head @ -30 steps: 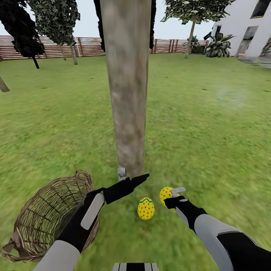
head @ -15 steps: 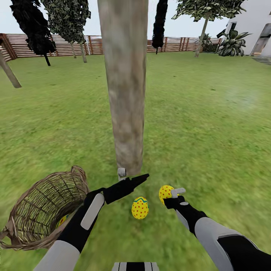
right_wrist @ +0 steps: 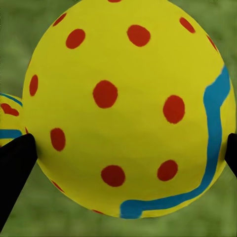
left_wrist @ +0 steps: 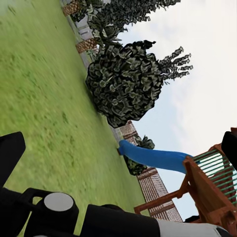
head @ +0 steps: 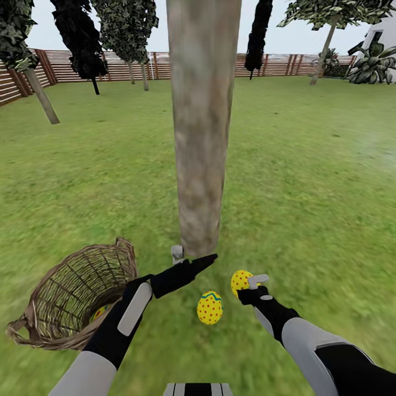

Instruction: Take the three Easter eggs out of the wicker basket on the lawn in the garden, then place them on the lawn next to a single tree (choose any tree) so that all three eggs are next to the same tree and none are left in the basket.

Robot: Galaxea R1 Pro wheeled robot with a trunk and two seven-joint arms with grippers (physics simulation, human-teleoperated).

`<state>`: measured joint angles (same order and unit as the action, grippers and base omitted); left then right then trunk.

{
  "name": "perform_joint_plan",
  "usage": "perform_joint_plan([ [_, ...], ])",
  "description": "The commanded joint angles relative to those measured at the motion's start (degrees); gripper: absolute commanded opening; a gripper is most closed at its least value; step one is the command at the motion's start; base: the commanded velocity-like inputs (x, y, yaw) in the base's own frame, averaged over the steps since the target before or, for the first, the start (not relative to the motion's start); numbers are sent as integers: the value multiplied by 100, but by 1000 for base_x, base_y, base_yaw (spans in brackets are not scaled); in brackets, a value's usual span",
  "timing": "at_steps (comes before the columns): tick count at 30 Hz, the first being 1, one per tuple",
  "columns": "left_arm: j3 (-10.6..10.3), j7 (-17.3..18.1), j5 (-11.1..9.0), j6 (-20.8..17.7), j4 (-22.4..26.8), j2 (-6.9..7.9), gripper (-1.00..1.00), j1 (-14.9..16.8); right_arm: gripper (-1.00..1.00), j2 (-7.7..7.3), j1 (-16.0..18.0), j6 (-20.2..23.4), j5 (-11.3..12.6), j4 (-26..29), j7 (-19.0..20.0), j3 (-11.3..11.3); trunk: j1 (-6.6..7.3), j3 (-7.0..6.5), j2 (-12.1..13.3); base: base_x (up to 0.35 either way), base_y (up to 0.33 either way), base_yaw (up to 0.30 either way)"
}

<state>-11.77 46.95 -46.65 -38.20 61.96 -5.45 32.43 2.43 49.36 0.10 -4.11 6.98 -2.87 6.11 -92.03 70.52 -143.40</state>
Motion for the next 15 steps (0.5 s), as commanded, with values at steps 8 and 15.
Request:
perform_joint_plan([
  [8,-7,-9,-32,-38,13,0,100,2,-100,8,-75,-36,-95,42,26,84,-17,159,-11,0,0,1],
  [15,-10,-44,-29,-38,2,-9,100,3,-100,213,-67,6,-160,75,-442,284,-35,314,-20,0,0,0],
])
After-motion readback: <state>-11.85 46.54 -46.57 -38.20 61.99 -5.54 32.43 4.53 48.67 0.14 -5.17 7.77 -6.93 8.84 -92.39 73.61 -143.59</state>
